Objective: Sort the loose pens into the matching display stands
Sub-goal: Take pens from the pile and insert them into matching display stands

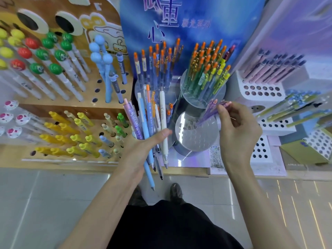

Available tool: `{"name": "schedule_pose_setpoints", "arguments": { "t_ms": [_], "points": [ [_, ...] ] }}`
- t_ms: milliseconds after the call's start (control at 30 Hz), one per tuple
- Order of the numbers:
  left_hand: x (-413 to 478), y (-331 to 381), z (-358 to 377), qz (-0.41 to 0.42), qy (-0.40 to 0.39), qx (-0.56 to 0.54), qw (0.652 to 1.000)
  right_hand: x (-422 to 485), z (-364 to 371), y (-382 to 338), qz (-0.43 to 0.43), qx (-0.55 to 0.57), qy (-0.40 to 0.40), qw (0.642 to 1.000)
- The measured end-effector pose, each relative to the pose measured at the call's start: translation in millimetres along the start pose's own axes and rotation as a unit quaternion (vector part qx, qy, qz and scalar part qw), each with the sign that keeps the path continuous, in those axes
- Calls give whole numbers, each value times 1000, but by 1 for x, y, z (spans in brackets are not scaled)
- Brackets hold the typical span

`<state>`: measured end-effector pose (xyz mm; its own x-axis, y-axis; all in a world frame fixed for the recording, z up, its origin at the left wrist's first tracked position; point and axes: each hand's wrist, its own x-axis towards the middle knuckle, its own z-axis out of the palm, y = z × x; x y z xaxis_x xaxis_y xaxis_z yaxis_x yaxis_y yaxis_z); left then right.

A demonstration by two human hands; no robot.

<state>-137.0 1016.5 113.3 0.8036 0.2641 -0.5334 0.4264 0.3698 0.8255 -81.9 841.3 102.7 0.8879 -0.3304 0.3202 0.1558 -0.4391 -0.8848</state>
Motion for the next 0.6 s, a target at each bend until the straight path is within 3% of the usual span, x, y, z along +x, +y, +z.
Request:
{"name": "schedule_pose_setpoints", "arguments": {
  "t_ms": [333,600],
  "points": [
    [-1,1,-2,-4,-8,6,1000,-2,6,7,-75,-35,30,996],
    [-2,0,-1,-3,-5,6,1000,-12,-5,18,-54,-21,52,997]
  ]
}}
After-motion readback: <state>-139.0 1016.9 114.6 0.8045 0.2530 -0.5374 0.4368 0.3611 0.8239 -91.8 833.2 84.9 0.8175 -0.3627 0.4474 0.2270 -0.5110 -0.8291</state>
